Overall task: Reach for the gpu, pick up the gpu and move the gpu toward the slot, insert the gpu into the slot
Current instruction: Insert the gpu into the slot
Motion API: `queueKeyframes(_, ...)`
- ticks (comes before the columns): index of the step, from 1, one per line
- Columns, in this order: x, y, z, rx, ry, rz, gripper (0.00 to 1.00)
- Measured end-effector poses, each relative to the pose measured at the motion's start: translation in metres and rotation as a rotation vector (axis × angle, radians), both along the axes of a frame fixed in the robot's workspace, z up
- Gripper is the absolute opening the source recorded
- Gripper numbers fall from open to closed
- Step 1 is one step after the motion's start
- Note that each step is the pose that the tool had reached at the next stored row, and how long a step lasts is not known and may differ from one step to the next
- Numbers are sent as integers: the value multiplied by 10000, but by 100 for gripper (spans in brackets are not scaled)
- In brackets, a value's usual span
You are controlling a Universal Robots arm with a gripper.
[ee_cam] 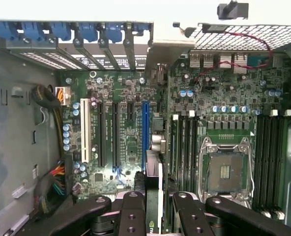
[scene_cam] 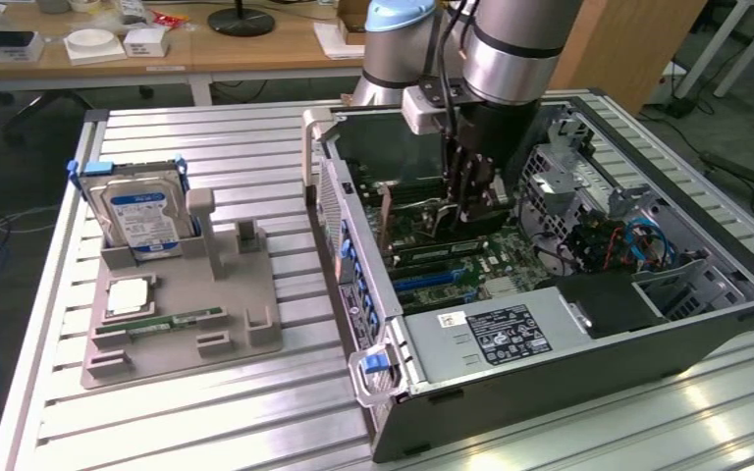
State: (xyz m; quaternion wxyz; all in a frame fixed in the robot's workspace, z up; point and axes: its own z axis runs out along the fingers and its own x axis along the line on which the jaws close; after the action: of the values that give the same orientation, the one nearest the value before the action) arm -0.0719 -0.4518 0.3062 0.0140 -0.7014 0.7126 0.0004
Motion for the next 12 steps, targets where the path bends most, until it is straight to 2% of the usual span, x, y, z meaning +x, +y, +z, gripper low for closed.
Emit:
queueKeyframes(5, -1, -46, -36, 0, 0, 1, 26)
queueKeyframes(12, -31, -54, -116, -1, 0, 1, 26)
